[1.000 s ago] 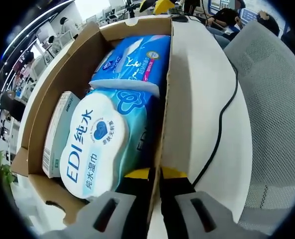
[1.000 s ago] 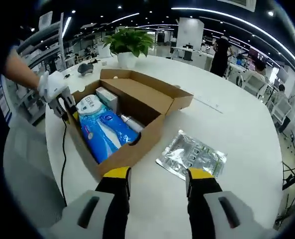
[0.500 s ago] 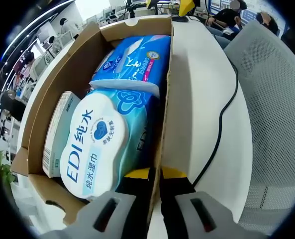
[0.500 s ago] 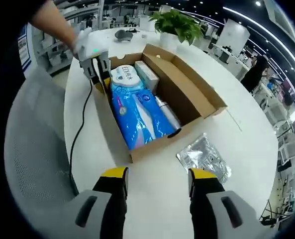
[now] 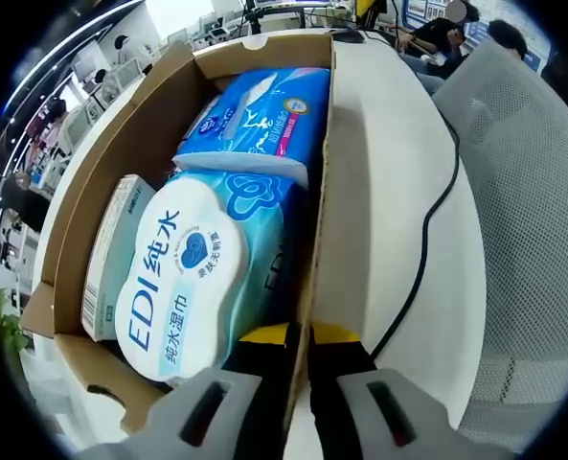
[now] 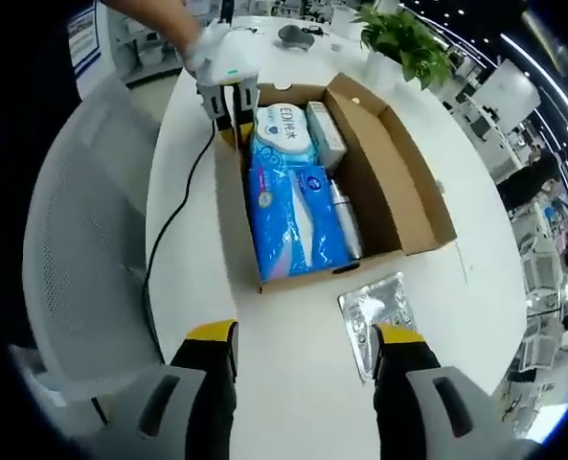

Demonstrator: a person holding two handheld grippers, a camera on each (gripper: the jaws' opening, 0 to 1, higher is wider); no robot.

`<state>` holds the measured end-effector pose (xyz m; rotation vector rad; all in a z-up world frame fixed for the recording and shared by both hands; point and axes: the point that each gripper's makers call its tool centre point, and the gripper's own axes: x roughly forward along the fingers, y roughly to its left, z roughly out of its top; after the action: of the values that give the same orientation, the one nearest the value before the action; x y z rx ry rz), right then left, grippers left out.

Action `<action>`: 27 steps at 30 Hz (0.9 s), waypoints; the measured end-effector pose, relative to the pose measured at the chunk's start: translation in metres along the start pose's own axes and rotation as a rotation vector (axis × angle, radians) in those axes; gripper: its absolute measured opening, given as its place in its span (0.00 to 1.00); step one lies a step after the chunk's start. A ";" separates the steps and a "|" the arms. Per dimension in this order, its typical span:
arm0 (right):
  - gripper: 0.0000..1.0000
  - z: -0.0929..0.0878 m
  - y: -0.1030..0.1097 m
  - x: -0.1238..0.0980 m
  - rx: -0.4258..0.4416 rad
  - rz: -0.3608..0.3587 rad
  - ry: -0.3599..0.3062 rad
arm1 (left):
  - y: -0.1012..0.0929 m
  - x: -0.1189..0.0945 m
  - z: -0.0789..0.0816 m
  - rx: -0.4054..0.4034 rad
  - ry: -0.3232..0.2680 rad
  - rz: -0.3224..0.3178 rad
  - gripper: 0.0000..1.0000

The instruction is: Operate the shoe box by opening the lid, removing the specified soft item, and placing it in the target area until the item is outside and the box remains undamaged.

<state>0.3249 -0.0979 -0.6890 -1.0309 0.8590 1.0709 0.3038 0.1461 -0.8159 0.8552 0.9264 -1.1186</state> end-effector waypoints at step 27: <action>0.51 0.053 -0.020 -0.010 -0.186 0.164 0.030 | 0.001 0.001 0.000 0.003 0.000 -0.001 0.04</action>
<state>0.3450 -0.0527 -0.6587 -1.1481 0.8919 1.2953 0.3046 0.1460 -0.8170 0.8569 0.9252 -1.1212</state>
